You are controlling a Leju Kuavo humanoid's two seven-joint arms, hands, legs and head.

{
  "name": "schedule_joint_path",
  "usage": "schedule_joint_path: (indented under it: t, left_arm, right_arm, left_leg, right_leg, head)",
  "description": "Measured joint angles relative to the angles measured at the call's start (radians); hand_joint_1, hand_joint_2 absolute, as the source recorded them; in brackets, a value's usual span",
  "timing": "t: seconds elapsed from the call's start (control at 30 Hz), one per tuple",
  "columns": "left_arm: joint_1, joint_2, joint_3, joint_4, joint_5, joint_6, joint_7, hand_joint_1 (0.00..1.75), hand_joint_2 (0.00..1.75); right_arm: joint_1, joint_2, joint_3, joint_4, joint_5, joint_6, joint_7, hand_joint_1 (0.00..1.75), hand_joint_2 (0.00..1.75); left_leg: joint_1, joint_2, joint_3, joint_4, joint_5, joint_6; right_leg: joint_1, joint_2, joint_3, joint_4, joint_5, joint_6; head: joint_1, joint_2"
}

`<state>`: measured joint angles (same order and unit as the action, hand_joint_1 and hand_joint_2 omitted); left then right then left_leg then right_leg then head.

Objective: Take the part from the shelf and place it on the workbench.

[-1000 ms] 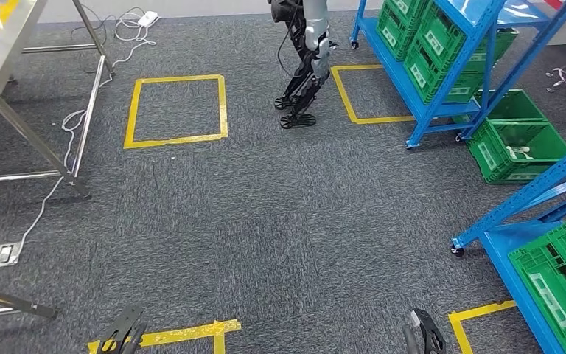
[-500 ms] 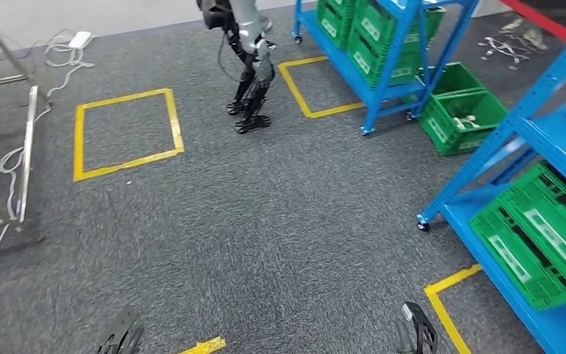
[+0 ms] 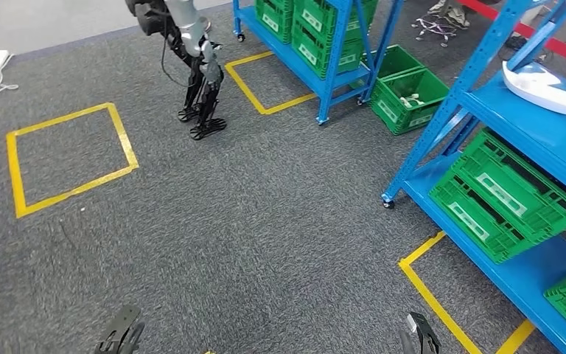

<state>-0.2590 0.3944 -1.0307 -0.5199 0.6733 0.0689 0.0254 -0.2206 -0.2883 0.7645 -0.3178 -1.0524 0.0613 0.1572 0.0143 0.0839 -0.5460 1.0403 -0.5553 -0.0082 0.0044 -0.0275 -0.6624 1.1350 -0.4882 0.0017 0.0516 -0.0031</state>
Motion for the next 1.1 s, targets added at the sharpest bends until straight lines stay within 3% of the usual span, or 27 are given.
schedule_joint_path:
  t: [0.07,0.13,0.17,0.23,0.27,0.3,0.37,0.4,0.43,0.47,0.5,0.53,0.6,0.67,0.7,0.73,0.8,0.87,0.9,0.93,1.0,1.03,1.1]
  left_arm:
    - [-0.003,-0.002,0.0,0.0,0.0,0.001,0.001,0.0,0.0]
    - [-0.006,-0.004,0.0,-0.001,0.0,0.0,-0.001,0.0,0.0]
    - [-0.008,-0.005,0.0,-0.001,0.0,0.0,-0.002,0.0,0.0]
    - [-0.01,-0.006,0.0,-0.001,0.0,-0.002,-0.004,0.0,0.0]
    - [-0.01,-0.004,0.0,0.0,-0.001,-0.003,-0.005,0.0,0.0]
    - [-0.007,-0.002,0.0,0.001,-0.001,-0.005,-0.006,0.0,0.0]
    - [-0.001,0.001,-0.001,0.005,0.0,-0.009,-0.01,0.0,0.0]
    - [0.001,0.002,-0.001,0.007,0.0,-0.009,-0.011,0.0,0.0]
    - [0.0,0.001,-0.001,0.008,0.0,-0.008,-0.011,0.0,0.0]
    - [-0.003,-0.001,0.0,0.008,0.0,-0.006,-0.009,0.0,0.0]
    - [-0.006,-0.004,0.0,0.008,0.0,-0.004,-0.007,0.0,0.0]
    - [-0.008,-0.006,0.0,0.008,0.0,-0.002,-0.005,0.0,0.0]
    - [-0.008,-0.009,0.0,0.008,0.0,-0.001,0.0,0.0,0.0]
    - [-0.008,-0.01,0.0,0.009,0.0,0.001,0.004,0.0,0.0]
    - [-0.008,-0.01,0.0,0.01,0.0,0.001,0.005,0.0,0.0]
    - [-0.008,-0.01,0.0,0.011,0.0,0.002,0.005,0.0,0.0]
    - [-0.006,-0.01,0.0,0.012,0.0,0.0,0.002,0.0,0.0]
    - [-0.005,-0.011,0.0,0.013,0.0,-0.001,-0.001,0.0,0.0]
    - [-0.005,-0.012,0.0,0.013,0.0,-0.002,-0.001,0.0,0.0]
    - [-0.006,-0.013,0.0,0.013,0.0,-0.002,-0.002,0.0,0.0]
    - [-0.008,-0.015,0.0,0.013,0.0,-0.002,-0.002,0.0,0.0]
    - [-0.01,-0.015,0.0,0.013,0.0,-0.002,-0.002,0.0,0.0]
    - [-0.012,-0.017,0.0,0.013,0.0,-0.002,-0.003,0.0,0.0]
  right_arm:
    - [-0.006,0.0,0.002,0.0,-0.002,-0.002,0.0,0.0,0.0]
    - [-0.008,-0.002,0.004,0.0,-0.004,0.0,0.0,0.0,0.0]
    - [-0.006,-0.004,0.004,0.0,-0.004,0.001,0.0,0.0,0.0]
    - [-0.007,-0.007,0.006,0.002,-0.003,0.003,0.0,0.0,0.0]
    - [-0.008,-0.008,0.007,0.002,-0.003,0.004,0.0,0.0,0.0]
    - [-0.01,-0.008,0.008,0.003,-0.002,0.006,-0.001,0.0,0.0]
    - [-0.008,-0.006,0.009,0.003,-0.003,0.011,-0.002,0.0,0.0]
    - [-0.008,-0.004,0.01,0.004,-0.004,0.011,-0.002,0.0,0.0]
    - [-0.009,-0.002,0.011,0.004,-0.005,0.009,-0.002,0.0,0.0]
    - [-0.011,0.0,0.012,0.004,-0.005,0.006,-0.001,0.0,0.0]
    - [-0.015,0.001,0.012,0.004,-0.005,0.003,-0.001,0.0,0.0]
    - [-0.02,0.002,0.013,0.004,-0.005,0.001,0.0,0.0,0.0]
    - [-0.024,0.005,0.015,0.004,-0.005,-0.003,0.003,0.0,0.0]
    - [-0.021,0.005,0.017,0.004,-0.005,-0.006,0.007,0.0,0.0]
    - [-0.02,0.004,0.019,0.004,-0.004,-0.008,0.008,0.0,0.0]
    - [-0.02,0.002,0.021,0.004,-0.004,-0.009,0.009,0.0,0.0]
    - [-0.025,0.001,0.024,0.004,-0.005,-0.007,0.009,0.0,0.0]
    - [-0.027,0.003,0.026,0.004,-0.006,-0.004,0.008,0.0,0.0]
    - [-0.025,0.004,0.027,0.004,-0.006,-0.003,0.008,0.0,0.0]
    - [-0.024,0.005,0.028,0.004,-0.006,-0.003,0.008,0.0,0.0]
    - [-0.024,0.004,0.03,0.004,-0.006,-0.003,0.008,0.0,0.0]
    - [-0.025,0.002,0.03,0.004,-0.006,-0.003,0.008,0.0,0.0]
    - [-0.027,-0.001,0.031,0.004,-0.006,-0.003,0.008,0.0,0.0]
  left_leg:
    - [-0.002,0.02,0.009,-0.003,-0.008,-0.007]
    - [-0.003,0.036,0.014,-0.006,-0.012,-0.016]
    - [0.0,0.027,0.017,-0.006,-0.016,-0.021]
    - [0.005,-0.039,0.004,0.027,-0.039,-0.028]
    - [0.007,-0.077,-0.021,0.073,-0.06,-0.03]
    - [0.007,-0.098,-0.056,0.133,-0.082,-0.031]
    - [0.006,-0.097,-0.128,0.237,-0.103,-0.034]
    - [0.006,-0.094,-0.148,0.247,-0.087,-0.035]
    - [0.006,-0.094,-0.149,0.223,-0.051,-0.036]
    - [0.008,-0.103,-0.135,0.17,-0.004,-0.038]
    - [0.013,-0.131,-0.116,0.116,0.031,-0.038]
    - [0.017,-0.157,-0.095,0.064,0.051,-0.038]
    - [0.02,-0.186,-0.073,0.022,0.048,-0.031]
    - [0.016,-0.159,-0.062,0.012,0.044,-0.019]
    - [0.016,-0.144,-0.056,0.008,0.043,-0.013]
    - [0.017,-0.129,-0.05,0.003,0.042,-0.007]
    - [0.014,-0.094,-0.039,-0.001,0.035,0.002]
    - [0.011,-0.061,-0.032,-0.002,0.026,0.005]
    - [0.01,-0.046,-0.028,-0.001,0.022,0.004]
    - [0.009,-0.032,-0.023,-0.001,0.017,0.004]
    - [0.008,-0.008,-0.008,-0.002,0.006,0.0]
    - [0.006,0.003,-0.001,-0.003,0.0,-0.003]
    - [0.004,0.021,0.007,-0.006,-0.007,-0.012]
  right_leg:
    - [0.014,-0.029,0.04,-0.079,0.016,-0.016]
    - [0.023,-0.025,0.047,-0.095,0.005,-0.027]
    - [0.021,-0.018,0.051,-0.102,0.006,-0.031]
    - [0.016,-0.002,0.065,-0.119,0.01,-0.039]
    - [0.012,0.007,0.072,-0.125,0.011,-0.042]
    - [0.012,0.018,0.076,-0.127,0.01,-0.046]
    - [0.012,0.044,0.081,-0.126,0.005,-0.049]
    - [0.011,0.058,0.085,-0.125,0.001,-0.048]
    - [0.009,0.072,0.089,-0.122,-0.003,-0.046]
    - [0.007,0.086,0.093,-0.118,-0.009,-0.042]
    - [0.005,0.1,0.095,-0.113,-0.015,-0.037]
    - [0.003,0.113,0.095,-0.105,-0.021,-0.031]
    - [-0.002,0.141,0.088,-0.1,-0.026,-0.017]
    - [-0.008,0.163,0.084,-0.103,-0.026,-0.005]
    - [-0.007,0.151,0.081,-0.098,-0.031,0.0]
    - [-0.006,0.127,0.071,-0.075,-0.043,0.005]
    - [-0.005,0.062,0.016,0.029,-0.091,0.016]
    - [-0.008,0.035,-0.052,0.147,-0.127,0.022]
    - [-0.009,0.032,-0.068,0.167,-0.121,0.023]
    - [-0.01,0.029,-0.063,0.148,-0.095,0.021]
    - [-0.006,0.007,-0.009,0.028,-0.02,0.011]
    - [0.0,-0.011,0.02,-0.031,0.004,0.003]
    - [0.011,-0.035,0.049,-0.091,0.009,-0.011]
  head:
    - [0.001,0.0]
    - [0.0,0.0]
    - [0.0,0.0]
    - [-0.002,0.0]
    - [-0.006,0.0]
    - [-0.011,0.0]
    - [-0.022,0.0]
    - [-0.026,0.0]
    - [-0.03,0.0]
    - [-0.034,0.0]
    - [-0.039,0.0]
    - [-0.043,0.0]
    - [-0.048,0.0]
    - [-0.047,0.0]
    - [-0.045,0.0]
    - [-0.04,0.0]
    - [-0.028,0.0]
    - [-0.019,0.0]
    - [-0.016,0.0]
    - [-0.012,0.0]
    - [-0.003,0.0]
    - [0.0,0.0]
    - [0.002,0.0]
